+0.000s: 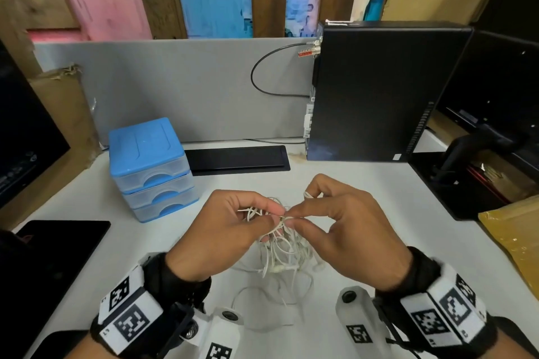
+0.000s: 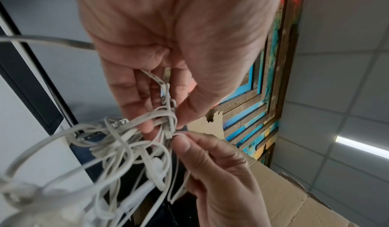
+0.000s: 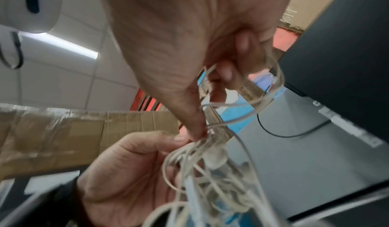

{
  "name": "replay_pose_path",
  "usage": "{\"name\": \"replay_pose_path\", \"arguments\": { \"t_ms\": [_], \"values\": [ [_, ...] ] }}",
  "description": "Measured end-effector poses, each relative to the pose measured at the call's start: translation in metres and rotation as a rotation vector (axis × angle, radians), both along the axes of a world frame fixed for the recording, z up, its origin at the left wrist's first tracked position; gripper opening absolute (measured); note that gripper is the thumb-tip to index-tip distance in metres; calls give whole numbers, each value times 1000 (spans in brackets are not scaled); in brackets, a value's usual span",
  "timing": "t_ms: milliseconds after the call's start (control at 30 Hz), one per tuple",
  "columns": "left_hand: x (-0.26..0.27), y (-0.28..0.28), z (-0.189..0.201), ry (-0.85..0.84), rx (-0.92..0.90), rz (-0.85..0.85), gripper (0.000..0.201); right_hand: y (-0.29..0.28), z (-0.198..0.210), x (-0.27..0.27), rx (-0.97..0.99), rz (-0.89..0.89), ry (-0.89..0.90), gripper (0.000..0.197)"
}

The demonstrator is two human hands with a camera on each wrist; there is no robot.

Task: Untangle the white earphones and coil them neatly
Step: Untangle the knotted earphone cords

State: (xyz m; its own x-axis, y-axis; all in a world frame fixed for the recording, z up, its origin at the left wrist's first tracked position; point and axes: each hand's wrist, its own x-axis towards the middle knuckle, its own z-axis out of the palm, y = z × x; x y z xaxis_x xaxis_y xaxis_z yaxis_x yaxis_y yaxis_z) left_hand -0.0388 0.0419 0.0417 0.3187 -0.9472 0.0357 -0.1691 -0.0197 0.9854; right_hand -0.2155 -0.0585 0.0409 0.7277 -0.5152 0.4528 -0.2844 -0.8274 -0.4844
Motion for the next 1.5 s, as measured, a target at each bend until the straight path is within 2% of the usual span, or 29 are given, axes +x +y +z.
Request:
{"name": "replay_pose_path", "arguments": {
  "t_ms": [133,300,367,500,633,700,767,833,933,1100,1233,1367,1500],
  "values": [
    [2,0,-1,-108,5,39,17,-2,4,0,178,123,-95,7],
    [7,-3,0,53,34,102,18,-2,18,-10,518,404,-168,11],
    [8,-2,1,18,9,89,19,-3,16,-9,567,395,-139,14],
    [4,1,1,-11,-12,-25,12,-4,7,-2,438,288,-157,19],
    [-1,1,0,-95,2,-46,21,-1,8,2,311,237,-128,23],
    [-4,3,1,-92,-7,-51,19,2,7,2,341,244,-97,24],
    [-7,4,3,-107,-21,-27,13,2,5,1,301,220,-43,17],
    [-9,5,3,-142,-37,21,15,-1,5,-2,170,152,40,9],
    [-13,7,6,-224,-42,61,8,-3,5,-6,82,90,123,8],
    [-13,8,6,-454,-31,149,14,2,0,-2,-62,64,152,17],
    [-17,8,2,-589,-7,138,12,7,1,0,-199,49,196,17],
    [-17,6,-1,-571,-28,134,23,14,6,0,-274,27,166,28],
    [-13,5,-1,-484,77,96,23,11,4,0,-295,-13,158,14]
  ]
}}
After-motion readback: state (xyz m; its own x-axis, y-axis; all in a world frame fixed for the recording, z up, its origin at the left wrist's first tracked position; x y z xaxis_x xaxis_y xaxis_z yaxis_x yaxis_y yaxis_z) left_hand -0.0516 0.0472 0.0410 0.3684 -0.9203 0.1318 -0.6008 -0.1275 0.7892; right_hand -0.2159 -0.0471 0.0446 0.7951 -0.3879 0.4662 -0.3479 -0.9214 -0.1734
